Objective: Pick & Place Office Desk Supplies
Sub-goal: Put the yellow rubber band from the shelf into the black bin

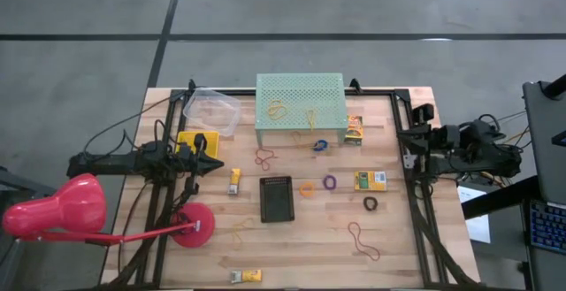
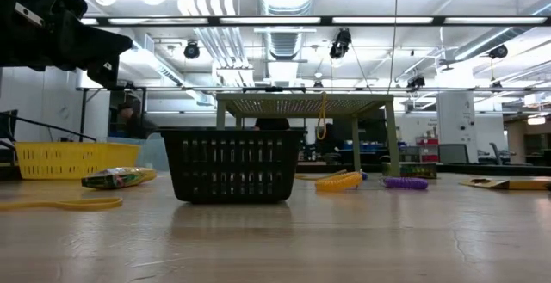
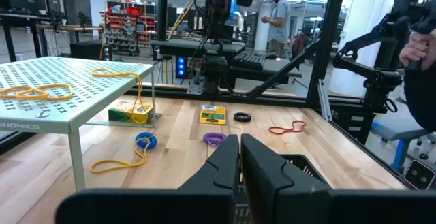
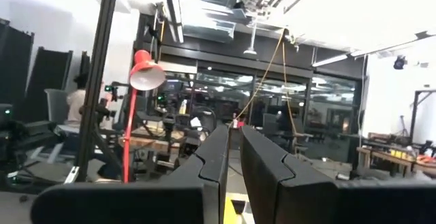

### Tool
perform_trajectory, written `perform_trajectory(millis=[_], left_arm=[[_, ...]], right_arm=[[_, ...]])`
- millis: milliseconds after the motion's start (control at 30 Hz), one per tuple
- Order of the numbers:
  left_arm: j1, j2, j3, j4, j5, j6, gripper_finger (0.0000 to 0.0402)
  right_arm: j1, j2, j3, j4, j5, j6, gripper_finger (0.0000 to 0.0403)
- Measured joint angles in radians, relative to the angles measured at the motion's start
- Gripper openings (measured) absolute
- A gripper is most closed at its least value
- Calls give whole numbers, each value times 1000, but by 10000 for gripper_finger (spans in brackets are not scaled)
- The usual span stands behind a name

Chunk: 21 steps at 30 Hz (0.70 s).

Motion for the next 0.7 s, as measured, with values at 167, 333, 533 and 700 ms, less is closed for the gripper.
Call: perform_trajectory(millis=[167, 333, 533, 700], left_arm=[[0, 0, 0, 0, 0, 0, 23], [0, 0, 0, 0, 0, 0, 23], [0, 0, 0, 0, 0, 0, 23], [0, 0, 0, 0, 0, 0, 23]], right_arm=[[0, 18, -6, -2, 73, -38, 34], [0, 103, -15, -5, 147, -51, 34], [0, 217, 6, 10, 150, -56, 34], [0, 297, 34, 14, 155, -59, 34]])
